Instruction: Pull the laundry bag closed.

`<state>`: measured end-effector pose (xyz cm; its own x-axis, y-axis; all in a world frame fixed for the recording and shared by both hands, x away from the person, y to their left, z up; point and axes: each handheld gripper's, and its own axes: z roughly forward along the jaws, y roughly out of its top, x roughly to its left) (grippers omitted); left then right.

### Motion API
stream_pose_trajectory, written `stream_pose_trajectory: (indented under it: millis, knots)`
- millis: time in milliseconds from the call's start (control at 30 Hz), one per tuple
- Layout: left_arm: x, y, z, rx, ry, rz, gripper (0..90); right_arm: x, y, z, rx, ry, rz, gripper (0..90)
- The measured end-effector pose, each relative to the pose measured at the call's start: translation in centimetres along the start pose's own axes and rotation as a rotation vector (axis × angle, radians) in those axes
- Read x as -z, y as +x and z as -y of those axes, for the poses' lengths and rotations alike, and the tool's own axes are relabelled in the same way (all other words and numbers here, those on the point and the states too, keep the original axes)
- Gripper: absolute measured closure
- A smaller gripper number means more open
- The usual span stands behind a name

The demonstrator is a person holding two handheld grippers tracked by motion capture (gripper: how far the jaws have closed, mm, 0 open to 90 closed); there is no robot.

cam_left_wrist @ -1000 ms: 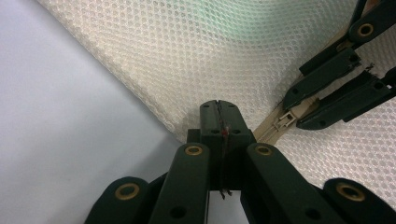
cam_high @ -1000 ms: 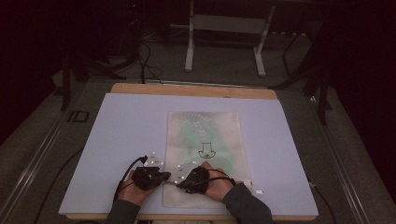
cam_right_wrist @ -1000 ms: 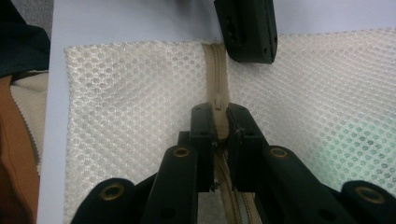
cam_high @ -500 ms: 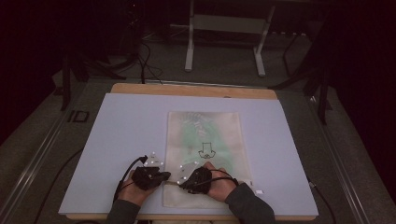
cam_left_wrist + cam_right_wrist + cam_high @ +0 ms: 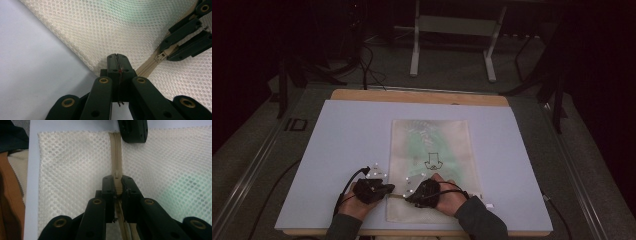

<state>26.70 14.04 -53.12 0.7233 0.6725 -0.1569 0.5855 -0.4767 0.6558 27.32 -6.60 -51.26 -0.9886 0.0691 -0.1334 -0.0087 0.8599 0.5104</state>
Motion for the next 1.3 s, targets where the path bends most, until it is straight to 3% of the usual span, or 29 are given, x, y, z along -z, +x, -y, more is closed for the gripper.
stream_pose_trajectory:
  millis: [1300]
  knots:
    - [0.0, 0.0, 0.0, 0.003, -0.001, -0.002, 89.7, 1.8, 0.2, 2.3, -0.010, 0.036, 0.008, 82.4]
